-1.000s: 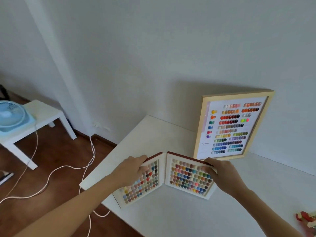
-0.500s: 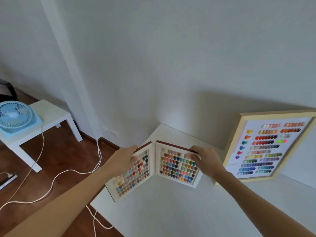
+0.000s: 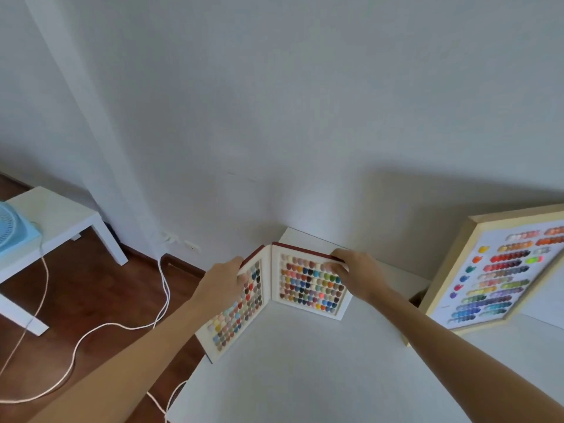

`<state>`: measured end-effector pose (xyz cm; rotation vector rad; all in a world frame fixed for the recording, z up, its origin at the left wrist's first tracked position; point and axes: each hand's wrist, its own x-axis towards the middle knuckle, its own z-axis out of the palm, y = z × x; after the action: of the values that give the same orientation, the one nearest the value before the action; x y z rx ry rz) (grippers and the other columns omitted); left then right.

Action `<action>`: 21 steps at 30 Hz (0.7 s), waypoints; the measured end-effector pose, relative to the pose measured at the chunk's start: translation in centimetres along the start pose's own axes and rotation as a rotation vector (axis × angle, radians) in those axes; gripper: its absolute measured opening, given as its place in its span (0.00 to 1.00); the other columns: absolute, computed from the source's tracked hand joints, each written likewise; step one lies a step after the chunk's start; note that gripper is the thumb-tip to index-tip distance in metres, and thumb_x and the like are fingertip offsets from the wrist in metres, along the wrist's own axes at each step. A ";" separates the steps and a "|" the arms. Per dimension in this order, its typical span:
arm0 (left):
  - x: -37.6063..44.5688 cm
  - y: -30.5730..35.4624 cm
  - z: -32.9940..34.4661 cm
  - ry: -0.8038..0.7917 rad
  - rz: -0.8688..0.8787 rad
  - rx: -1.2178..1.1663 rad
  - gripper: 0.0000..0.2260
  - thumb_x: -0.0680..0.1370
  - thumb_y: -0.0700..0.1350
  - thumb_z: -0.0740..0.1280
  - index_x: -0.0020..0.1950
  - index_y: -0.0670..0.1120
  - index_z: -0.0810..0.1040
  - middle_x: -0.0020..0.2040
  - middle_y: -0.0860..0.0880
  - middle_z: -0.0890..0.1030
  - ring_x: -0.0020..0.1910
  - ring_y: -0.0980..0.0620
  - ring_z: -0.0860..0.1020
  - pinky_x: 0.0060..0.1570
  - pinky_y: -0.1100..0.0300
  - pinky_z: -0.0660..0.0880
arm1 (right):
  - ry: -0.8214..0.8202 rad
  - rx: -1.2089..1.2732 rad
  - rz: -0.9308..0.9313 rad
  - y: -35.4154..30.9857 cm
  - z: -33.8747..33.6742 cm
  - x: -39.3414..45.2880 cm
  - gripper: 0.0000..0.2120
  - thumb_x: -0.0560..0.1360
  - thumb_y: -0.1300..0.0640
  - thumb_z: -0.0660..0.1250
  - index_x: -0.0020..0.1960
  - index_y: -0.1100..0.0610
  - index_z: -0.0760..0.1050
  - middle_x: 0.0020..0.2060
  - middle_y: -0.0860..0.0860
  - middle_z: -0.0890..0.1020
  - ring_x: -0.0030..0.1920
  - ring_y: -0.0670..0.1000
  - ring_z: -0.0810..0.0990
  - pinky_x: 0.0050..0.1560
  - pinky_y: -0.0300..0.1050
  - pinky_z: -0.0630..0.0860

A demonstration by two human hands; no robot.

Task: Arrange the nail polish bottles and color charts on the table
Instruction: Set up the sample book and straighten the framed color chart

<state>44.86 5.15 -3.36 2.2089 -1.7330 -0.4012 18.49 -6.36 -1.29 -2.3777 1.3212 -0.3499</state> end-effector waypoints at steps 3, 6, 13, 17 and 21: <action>0.4 0.0 0.0 0.001 -0.015 -0.013 0.04 0.81 0.48 0.59 0.50 0.49 0.68 0.46 0.50 0.81 0.37 0.53 0.81 0.37 0.63 0.79 | 0.002 0.002 0.005 0.1 0.4 0.6 0.09 0.78 0.52 0.62 0.55 0.54 0.77 0.47 0.51 0.84 0.35 0.48 0.82 0.37 0.36 0.75; 0.5 0.2 0.1 -0.007 -0.028 -0.032 0.04 0.81 0.48 0.59 0.49 0.49 0.68 0.46 0.50 0.81 0.36 0.54 0.81 0.35 0.65 0.78 | 0.001 0.000 0.013 0.3 0.5 1.0 0.09 0.78 0.52 0.62 0.55 0.54 0.77 0.47 0.50 0.84 0.36 0.48 0.82 0.36 0.35 0.75; 0.4 0.2 0.0 -0.024 -0.032 -0.034 0.04 0.81 0.49 0.59 0.49 0.49 0.67 0.47 0.49 0.82 0.36 0.54 0.81 0.34 0.65 0.79 | 0.000 -0.017 0.013 0.4 0.5 1.1 0.10 0.78 0.50 0.61 0.56 0.54 0.76 0.47 0.50 0.84 0.35 0.48 0.82 0.32 0.31 0.68; 0.2 0.7 -0.3 -0.034 -0.063 -0.017 0.05 0.81 0.49 0.59 0.51 0.48 0.67 0.49 0.48 0.82 0.39 0.52 0.82 0.38 0.62 0.80 | 0.014 0.001 0.015 0.4 0.6 0.9 0.11 0.79 0.52 0.62 0.57 0.54 0.76 0.50 0.51 0.84 0.38 0.48 0.81 0.35 0.31 0.70; -0.2 2.0 -1.0 0.022 -0.065 -0.012 0.13 0.79 0.49 0.63 0.61 0.49 0.66 0.55 0.49 0.80 0.48 0.51 0.81 0.40 0.61 0.77 | 0.060 0.008 -0.002 0.6 0.0 -0.1 0.13 0.78 0.53 0.63 0.62 0.53 0.73 0.58 0.52 0.80 0.53 0.52 0.79 0.55 0.45 0.77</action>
<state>43.42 4.95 -1.68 2.2570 -1.6466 -0.3994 17.94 -6.57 -1.57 -2.3788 1.3419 -0.4296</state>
